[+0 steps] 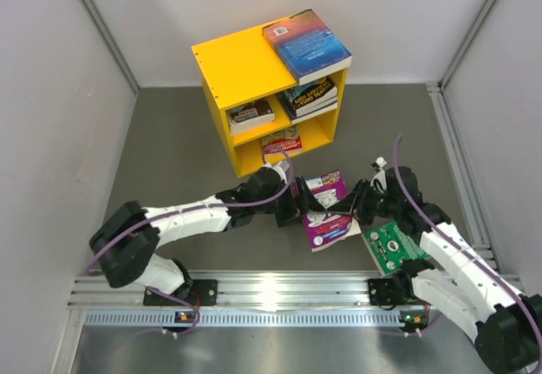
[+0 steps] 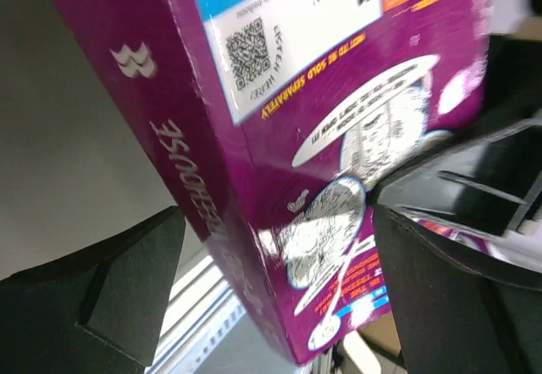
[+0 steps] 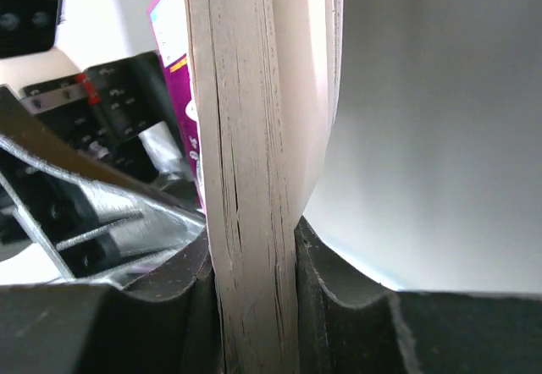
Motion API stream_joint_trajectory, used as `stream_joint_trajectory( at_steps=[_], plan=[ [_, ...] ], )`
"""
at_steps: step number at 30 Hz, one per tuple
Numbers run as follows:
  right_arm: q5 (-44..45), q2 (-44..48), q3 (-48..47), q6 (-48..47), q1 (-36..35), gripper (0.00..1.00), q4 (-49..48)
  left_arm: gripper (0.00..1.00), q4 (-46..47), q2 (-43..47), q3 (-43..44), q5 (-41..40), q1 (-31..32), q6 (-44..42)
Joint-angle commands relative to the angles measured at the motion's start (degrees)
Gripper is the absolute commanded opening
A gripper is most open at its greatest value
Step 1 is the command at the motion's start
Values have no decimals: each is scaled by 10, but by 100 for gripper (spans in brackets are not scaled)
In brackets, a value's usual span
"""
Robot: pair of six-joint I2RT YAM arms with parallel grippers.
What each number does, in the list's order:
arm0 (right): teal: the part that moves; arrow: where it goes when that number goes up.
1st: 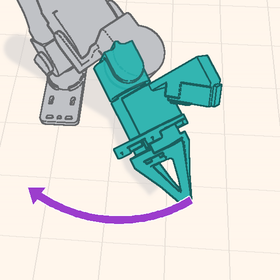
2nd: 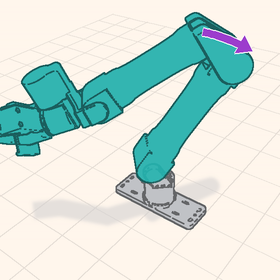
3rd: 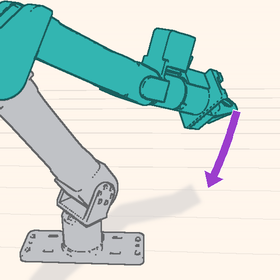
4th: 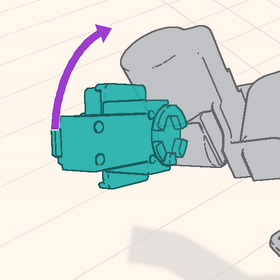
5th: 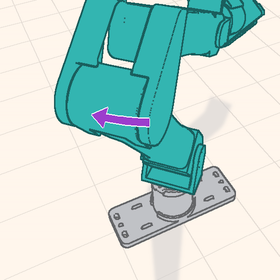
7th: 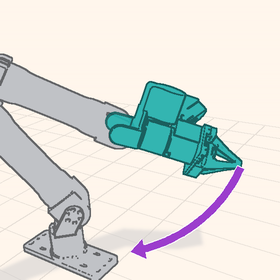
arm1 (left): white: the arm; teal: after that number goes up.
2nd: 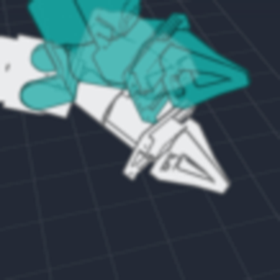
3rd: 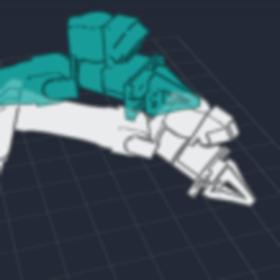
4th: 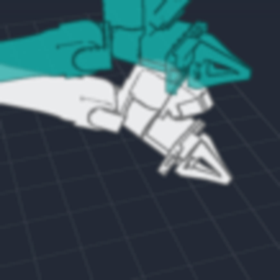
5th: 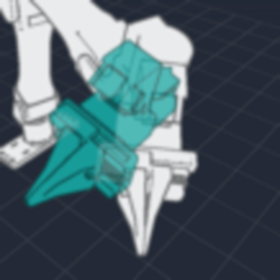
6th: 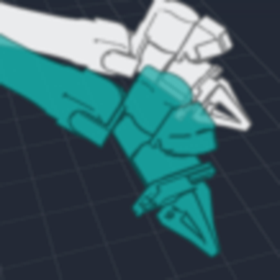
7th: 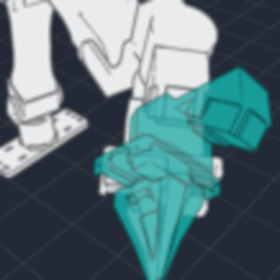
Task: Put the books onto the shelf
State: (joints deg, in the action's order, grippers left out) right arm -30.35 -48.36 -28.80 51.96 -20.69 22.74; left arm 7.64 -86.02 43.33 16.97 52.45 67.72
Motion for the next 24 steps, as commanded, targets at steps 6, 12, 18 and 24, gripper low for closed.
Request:
stream_joint_trajectory(
  at_steps=[6,12,18,24],
  plan=[
    [-121,84,33,265,-1,0,-244,70,12,117,13,-64,-10,29],
    [-116,121,31,262,-1,28,-218,0,-47,146,82,-89,-11,16],
    [-43,86,-114,91,0,100,26,0,-160,161,212,-124,-11,-28],
    [-62,104,-109,230,-1,100,-86,0,-170,149,312,-148,-11,-34]
  ],
)
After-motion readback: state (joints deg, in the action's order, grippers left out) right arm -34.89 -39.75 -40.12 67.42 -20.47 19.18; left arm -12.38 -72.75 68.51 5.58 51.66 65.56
